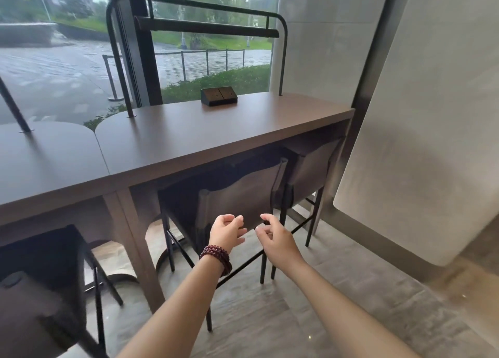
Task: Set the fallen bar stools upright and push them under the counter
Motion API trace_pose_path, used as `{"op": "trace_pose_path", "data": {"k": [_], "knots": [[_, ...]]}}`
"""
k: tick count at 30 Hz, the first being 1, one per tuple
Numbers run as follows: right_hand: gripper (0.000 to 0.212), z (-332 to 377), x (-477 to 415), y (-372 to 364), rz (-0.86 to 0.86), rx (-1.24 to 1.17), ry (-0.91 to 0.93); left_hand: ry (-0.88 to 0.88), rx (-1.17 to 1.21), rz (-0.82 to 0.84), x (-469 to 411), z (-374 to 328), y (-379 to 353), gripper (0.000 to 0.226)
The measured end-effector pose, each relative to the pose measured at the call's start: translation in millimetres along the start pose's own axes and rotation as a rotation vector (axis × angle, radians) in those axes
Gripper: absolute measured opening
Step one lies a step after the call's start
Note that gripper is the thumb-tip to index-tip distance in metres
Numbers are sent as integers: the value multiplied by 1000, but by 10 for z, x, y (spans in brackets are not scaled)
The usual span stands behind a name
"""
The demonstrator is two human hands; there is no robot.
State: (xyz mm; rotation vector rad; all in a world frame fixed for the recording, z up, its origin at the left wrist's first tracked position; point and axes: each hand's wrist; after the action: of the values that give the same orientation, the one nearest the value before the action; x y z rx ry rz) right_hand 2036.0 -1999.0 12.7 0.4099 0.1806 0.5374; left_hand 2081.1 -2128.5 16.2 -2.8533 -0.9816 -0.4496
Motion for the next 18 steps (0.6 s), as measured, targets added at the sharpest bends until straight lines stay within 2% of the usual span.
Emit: {"op": "trace_pose_path", "data": {"k": [6,11,18], "knots": [[45,-148,-925,197,36,15,-71,189,192,-44,-900,-224,-349,63],[47,-255,-1609,297,69,-35,-158,320,275,-144,-1404,-361,-518,65],[53,-510,-2440,388,147,-123,-258,374,329,-232,-1885,-444,-864,63]]}}
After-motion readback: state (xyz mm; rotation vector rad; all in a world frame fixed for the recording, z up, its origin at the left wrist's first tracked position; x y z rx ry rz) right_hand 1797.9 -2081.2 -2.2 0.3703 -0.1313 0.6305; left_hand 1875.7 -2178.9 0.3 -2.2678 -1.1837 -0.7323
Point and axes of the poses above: each hand's wrist, its own x-axis away from the middle knuckle, its own y-axis out of the back of the hand, z = x × y, and after that the axes turned 8 degrees about -x, right-handed
